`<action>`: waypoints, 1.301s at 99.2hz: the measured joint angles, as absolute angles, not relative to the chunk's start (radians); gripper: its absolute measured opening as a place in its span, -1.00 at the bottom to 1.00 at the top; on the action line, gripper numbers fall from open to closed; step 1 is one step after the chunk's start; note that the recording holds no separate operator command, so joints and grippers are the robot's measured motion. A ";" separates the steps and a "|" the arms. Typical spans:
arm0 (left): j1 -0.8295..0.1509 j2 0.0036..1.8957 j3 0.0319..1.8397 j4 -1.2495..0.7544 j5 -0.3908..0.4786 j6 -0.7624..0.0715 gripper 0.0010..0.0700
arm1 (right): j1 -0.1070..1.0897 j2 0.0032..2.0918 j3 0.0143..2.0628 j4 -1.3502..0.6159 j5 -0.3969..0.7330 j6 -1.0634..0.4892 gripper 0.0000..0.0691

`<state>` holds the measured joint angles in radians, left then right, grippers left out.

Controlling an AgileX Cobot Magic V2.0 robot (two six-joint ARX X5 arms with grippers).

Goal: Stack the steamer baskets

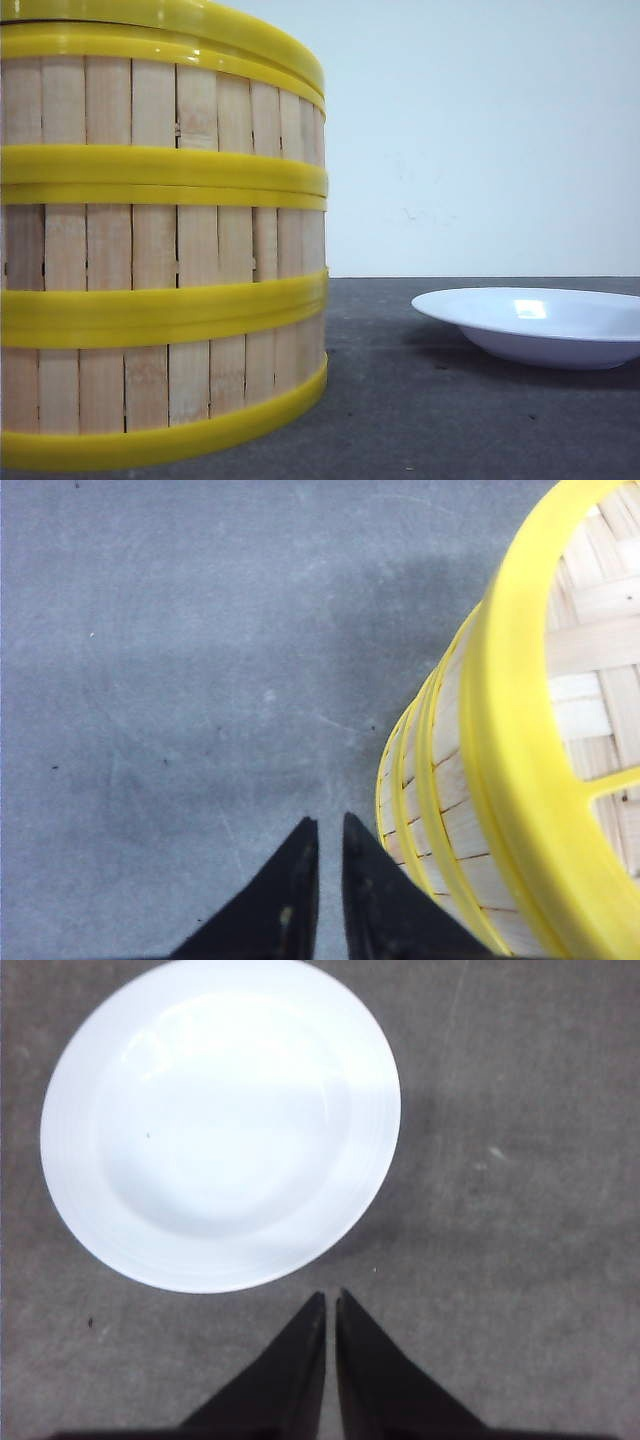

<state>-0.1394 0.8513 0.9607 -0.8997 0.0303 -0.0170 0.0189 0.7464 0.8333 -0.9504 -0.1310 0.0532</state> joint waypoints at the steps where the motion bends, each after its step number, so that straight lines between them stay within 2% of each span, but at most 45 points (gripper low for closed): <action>1: -0.139 0.851 0.961 -0.900 0.030 -0.017 -0.98 | 0.019 0.746 0.833 -0.949 -0.131 0.053 -0.96; 18: -0.139 0.846 0.958 -0.892 0.030 -0.017 -0.98 | 0.019 0.746 0.833 -0.904 -0.131 0.054 -0.96; 29: -0.123 0.766 0.894 -0.836 0.022 0.006 -0.98 | 0.019 0.746 0.833 -0.881 -0.131 0.054 -0.96; 63: -0.062 0.282 0.402 -0.419 -0.004 -0.003 -0.98 | 0.019 0.746 0.833 -0.791 -0.131 0.055 -0.96; 90: -0.062 0.038 0.118 -0.282 -0.025 -0.004 -0.98 | 0.019 0.746 0.833 -0.731 -0.131 0.056 -0.96; 107: -0.062 0.009 0.033 -0.187 -0.025 -0.008 -0.98 | 0.019 0.746 0.833 -0.712 -0.131 0.056 -0.96; 129: -0.062 0.004 0.033 -0.184 -0.024 -0.015 -0.98 | 0.019 0.745 0.833 -0.681 -0.131 0.056 -0.96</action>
<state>-0.0620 0.0036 0.0326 -0.1844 -0.0242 -0.0154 0.0189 0.7448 0.8333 -0.6811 -0.1310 0.0563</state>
